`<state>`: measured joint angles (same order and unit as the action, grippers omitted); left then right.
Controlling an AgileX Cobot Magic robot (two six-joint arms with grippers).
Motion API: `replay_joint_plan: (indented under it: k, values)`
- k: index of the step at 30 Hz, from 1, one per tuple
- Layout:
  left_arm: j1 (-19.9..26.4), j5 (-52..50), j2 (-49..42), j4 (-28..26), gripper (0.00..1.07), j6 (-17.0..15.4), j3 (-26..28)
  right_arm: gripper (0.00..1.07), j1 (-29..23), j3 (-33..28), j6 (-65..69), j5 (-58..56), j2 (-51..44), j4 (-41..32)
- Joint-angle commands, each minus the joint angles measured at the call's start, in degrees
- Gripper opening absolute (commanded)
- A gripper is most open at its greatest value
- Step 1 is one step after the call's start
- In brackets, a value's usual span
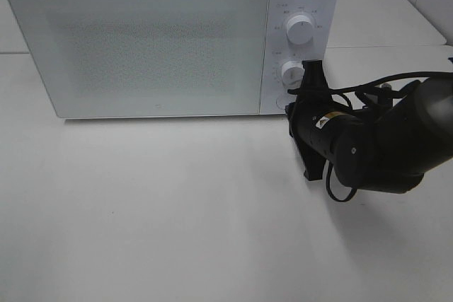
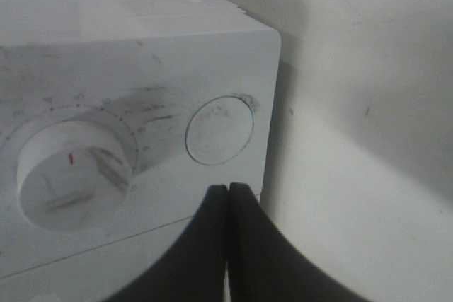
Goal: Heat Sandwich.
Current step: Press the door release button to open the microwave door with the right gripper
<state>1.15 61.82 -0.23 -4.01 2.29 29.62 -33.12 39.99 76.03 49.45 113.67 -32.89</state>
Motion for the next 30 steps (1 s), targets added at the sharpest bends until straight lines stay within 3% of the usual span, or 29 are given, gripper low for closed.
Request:
replay_joint_plan:
  k: [1,21,30]
  values:
    - [-0.23,-0.52,-0.46,-0.11,1.0,-0.06,-0.11,0.0,0.74,1.78,0.69,-0.23,0.92,0.97]
    - [-0.23,-0.52,-0.52,-0.11,1.0,-0.06,-0.11,0.0,2.81,8.94,-1.32,-3.04,5.84,0.97]
    - [-0.23,-0.52,-0.52,-0.11,1.0,-0.06,-0.11,0.0,3.84,9.05,-2.12,-2.35,5.84,-0.17]
